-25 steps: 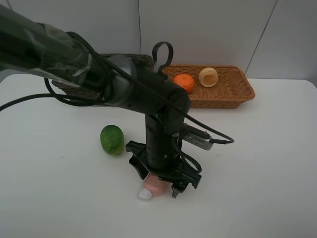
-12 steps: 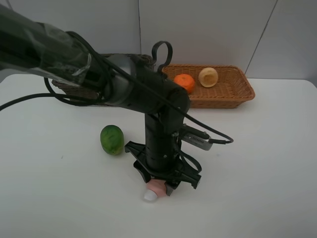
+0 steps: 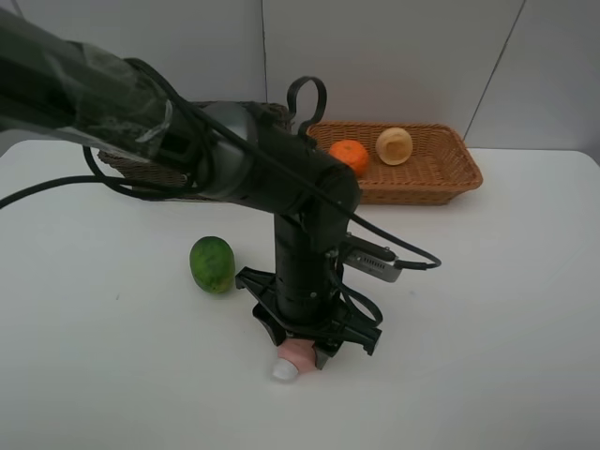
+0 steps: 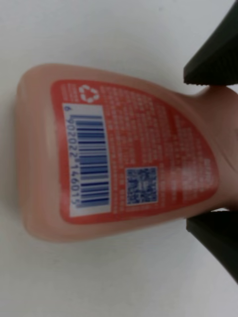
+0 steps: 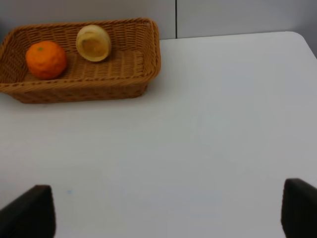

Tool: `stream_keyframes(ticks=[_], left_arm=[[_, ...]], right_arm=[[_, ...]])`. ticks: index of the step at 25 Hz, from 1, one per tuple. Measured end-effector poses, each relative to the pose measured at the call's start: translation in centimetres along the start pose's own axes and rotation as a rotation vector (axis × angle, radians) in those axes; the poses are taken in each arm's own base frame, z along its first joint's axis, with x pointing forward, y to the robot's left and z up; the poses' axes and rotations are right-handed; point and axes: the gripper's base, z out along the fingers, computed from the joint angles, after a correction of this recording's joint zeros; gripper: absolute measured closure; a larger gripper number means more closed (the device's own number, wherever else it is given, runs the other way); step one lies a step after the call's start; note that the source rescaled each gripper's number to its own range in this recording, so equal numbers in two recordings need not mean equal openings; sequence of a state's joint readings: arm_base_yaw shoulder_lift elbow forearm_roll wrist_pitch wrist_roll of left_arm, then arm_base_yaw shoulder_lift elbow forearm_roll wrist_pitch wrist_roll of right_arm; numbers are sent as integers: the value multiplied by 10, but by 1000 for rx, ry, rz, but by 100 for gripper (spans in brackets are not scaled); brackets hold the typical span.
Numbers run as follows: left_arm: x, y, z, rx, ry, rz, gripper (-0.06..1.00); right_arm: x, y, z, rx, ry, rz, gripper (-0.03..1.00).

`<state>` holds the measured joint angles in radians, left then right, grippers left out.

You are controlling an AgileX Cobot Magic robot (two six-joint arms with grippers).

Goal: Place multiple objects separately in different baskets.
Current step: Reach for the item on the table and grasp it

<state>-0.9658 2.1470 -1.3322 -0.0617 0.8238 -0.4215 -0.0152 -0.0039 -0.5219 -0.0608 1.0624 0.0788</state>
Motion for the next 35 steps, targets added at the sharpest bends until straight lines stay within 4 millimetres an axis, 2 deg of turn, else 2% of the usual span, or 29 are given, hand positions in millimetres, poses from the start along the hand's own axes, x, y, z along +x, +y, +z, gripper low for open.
stream_keyframes(ticks=[10, 13, 14, 16, 19, 25, 31, 33, 35], left_arm=[[0, 0, -3, 1, -7, -1, 26], [-3, -2, -16, 14, -33, 1, 48], [-4, -3, -21, 18, -44, 3, 64], [-8, -4, -28, 24, -63, 6, 85], [-12, -5, -36, 16, -76, 14, 94], [-17, -3, -43, -10, -94, 31, 94], [-31, 1, -62, -33, -151, 136, 91], [-35, 4, -66, -38, -167, 164, 80], [-35, 5, -66, -41, -172, 176, 56]], right_arm=[[0, 0, 0, 0, 0, 0, 0], [0, 0, 0, 0, 0, 0, 0], [0, 0, 0, 0, 0, 0, 0], [0, 0, 0, 0, 0, 0, 0], [0, 0, 0, 0, 0, 0, 0], [0, 0, 0, 0, 0, 0, 0], [0, 0, 0, 0, 0, 0, 0], [0, 0, 0, 0, 0, 0, 0], [0, 0, 0, 0, 0, 0, 0]])
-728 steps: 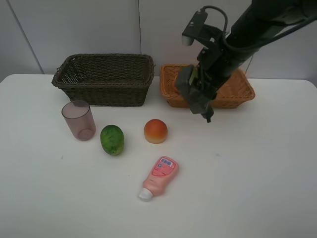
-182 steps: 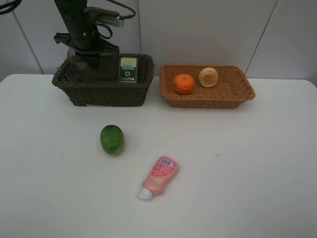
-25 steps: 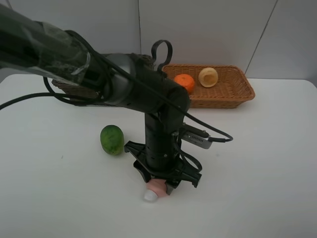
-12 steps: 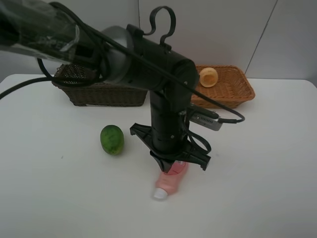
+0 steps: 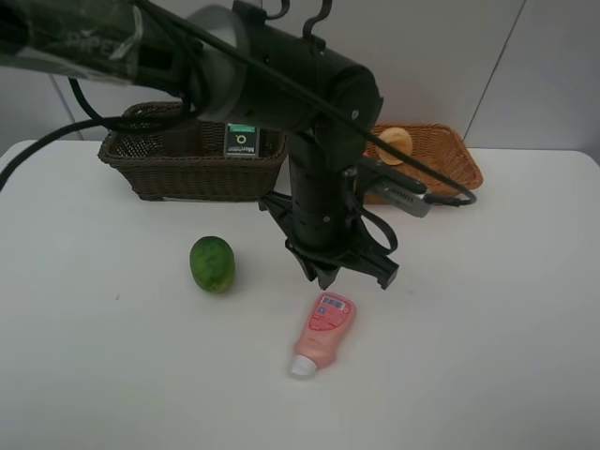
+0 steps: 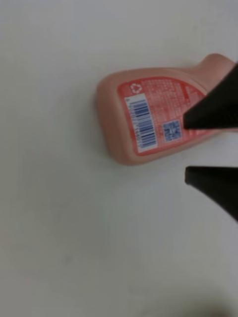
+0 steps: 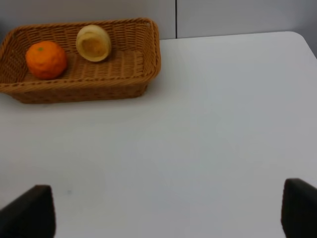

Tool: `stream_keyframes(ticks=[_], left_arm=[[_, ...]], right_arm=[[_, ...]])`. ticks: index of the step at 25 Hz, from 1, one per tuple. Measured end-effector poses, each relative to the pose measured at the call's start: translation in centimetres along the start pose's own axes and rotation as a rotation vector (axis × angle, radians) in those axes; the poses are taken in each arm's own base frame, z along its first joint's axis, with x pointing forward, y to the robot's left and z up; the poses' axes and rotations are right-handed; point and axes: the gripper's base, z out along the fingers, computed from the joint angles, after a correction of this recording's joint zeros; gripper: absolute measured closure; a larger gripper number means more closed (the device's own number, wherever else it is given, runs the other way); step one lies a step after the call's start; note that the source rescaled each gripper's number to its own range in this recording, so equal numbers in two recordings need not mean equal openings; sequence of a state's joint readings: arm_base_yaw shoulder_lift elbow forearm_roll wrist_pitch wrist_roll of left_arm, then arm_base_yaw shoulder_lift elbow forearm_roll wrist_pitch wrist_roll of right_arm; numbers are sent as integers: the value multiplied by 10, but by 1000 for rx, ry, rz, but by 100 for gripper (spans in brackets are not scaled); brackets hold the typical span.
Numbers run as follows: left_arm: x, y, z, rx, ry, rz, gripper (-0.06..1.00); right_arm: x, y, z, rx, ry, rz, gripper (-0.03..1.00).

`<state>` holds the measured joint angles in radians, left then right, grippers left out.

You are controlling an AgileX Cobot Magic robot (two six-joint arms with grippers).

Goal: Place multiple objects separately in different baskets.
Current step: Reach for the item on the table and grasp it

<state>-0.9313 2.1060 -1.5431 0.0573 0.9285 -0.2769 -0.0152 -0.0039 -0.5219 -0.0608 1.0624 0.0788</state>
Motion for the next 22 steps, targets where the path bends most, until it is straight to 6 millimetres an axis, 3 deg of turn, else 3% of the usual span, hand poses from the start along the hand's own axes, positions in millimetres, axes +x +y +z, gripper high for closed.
stream_keyframes(ticks=[3, 5, 14, 22], left_arm=[[-2, 0, 1, 5, -16, -21, 12], [-3, -1, 3, 8, -26, -40, 0], [-5, -3, 36, -9, 40, -47, -5], [-6, -9, 35, 45, 47, -86, -5]], right_arm=[[0, 0, 0, 0, 0, 0, 0], [0, 0, 0, 0, 0, 0, 0], [0, 0, 0, 0, 0, 0, 0], [0, 0, 0, 0, 0, 0, 0]])
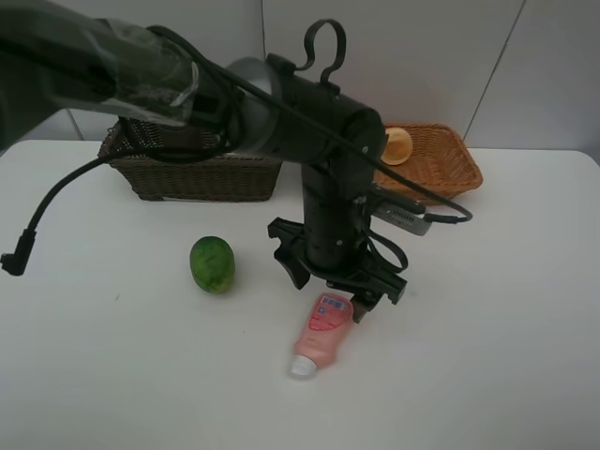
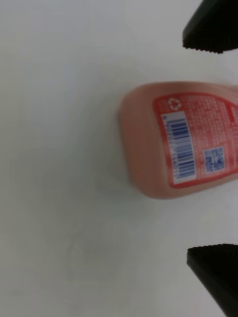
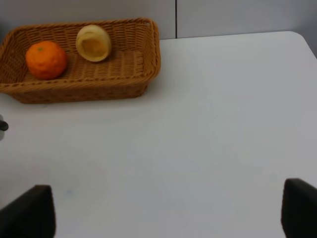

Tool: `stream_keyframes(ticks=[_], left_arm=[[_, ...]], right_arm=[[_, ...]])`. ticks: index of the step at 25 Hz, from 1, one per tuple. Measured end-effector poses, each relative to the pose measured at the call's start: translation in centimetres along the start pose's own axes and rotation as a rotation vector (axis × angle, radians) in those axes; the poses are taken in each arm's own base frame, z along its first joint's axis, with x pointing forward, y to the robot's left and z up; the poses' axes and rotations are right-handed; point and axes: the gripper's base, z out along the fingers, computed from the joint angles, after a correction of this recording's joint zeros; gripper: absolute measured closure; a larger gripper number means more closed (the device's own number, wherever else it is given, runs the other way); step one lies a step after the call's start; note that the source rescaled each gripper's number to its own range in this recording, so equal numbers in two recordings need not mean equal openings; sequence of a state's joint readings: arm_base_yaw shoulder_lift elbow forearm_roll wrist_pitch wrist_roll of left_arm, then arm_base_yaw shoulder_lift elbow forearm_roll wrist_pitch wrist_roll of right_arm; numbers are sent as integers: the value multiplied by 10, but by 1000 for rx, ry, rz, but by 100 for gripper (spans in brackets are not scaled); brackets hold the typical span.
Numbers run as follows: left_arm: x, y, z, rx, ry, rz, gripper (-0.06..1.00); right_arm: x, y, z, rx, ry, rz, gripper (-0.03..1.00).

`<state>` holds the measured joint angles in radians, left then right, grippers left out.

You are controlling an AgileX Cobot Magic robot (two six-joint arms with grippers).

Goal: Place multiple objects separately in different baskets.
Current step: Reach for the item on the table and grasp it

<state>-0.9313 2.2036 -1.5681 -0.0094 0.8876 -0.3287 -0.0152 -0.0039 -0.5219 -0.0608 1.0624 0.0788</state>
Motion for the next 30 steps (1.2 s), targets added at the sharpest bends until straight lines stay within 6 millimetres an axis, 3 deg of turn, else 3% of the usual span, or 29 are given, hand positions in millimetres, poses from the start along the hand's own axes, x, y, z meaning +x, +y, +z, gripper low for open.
stream_keyframes(ticks=[22, 30], left_arm=[[-2, -5, 30, 2, 132, -50, -5], [-1, -6, 31, 11, 142, -57, -5]], right_arm=[[0, 0, 0, 0, 0, 2, 0], [0, 0, 0, 0, 0, 2, 0]])
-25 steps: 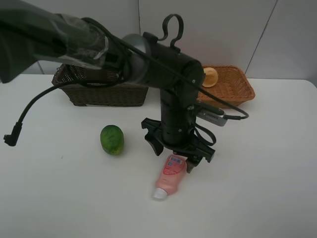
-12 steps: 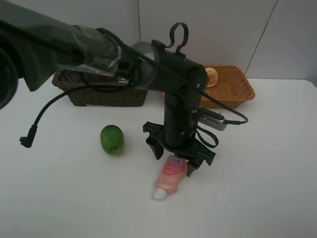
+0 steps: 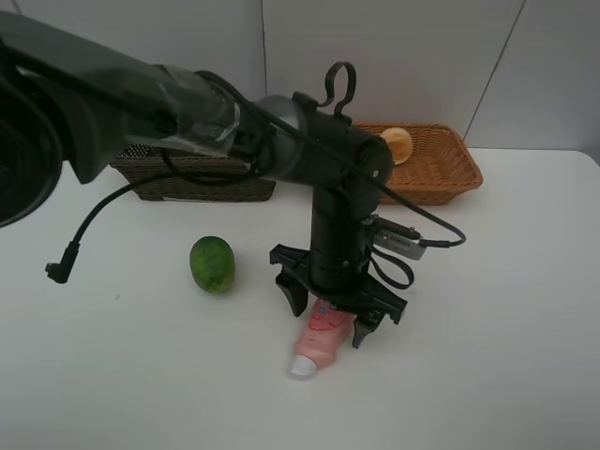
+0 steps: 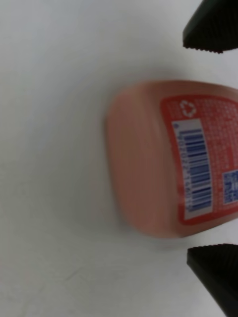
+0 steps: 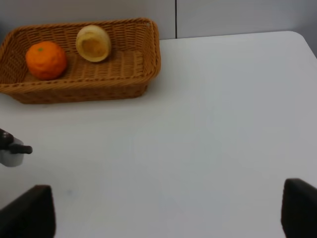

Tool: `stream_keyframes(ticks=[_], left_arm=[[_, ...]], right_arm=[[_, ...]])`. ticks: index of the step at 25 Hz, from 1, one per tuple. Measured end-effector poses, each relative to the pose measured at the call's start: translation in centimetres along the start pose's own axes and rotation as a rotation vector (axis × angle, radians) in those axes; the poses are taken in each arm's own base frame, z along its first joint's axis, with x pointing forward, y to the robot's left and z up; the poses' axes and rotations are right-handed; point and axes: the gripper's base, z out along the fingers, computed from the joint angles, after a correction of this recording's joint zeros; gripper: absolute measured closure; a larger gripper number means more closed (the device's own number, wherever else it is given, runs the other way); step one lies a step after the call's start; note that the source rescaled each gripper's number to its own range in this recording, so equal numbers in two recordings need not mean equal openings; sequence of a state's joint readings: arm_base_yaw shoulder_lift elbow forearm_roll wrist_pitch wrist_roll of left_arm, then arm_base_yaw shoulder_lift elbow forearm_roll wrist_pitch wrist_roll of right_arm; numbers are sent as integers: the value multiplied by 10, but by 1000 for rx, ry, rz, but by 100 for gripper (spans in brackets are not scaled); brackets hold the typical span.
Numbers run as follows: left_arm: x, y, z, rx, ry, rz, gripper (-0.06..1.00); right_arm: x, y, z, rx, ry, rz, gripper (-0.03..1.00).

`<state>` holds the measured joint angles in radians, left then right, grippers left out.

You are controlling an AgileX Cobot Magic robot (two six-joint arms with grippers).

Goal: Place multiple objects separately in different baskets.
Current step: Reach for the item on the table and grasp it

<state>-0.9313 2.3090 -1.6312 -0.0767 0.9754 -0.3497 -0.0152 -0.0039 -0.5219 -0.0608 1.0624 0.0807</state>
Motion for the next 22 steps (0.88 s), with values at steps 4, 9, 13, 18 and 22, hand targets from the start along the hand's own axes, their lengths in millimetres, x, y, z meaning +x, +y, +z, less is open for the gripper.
stream_keyframes(ticks=[4, 9, 13, 18, 22], left_arm=[[0, 0, 0, 1, 0, 0, -5], [0, 1, 1, 11, 10, -12, -5], [0, 1, 5, 17, 27, -21, -5], [0, 2, 5, 17, 34, -23, 4], [1, 2, 5, 10, 44, -25, 25]], right_arm=[[0, 0, 0, 0, 0, 0, 0], [0, 0, 0, 0, 0, 1, 0], [0, 0, 0, 0, 0, 1, 0], [0, 0, 0, 0, 0, 1, 0], [0, 0, 0, 0, 0, 1, 0]])
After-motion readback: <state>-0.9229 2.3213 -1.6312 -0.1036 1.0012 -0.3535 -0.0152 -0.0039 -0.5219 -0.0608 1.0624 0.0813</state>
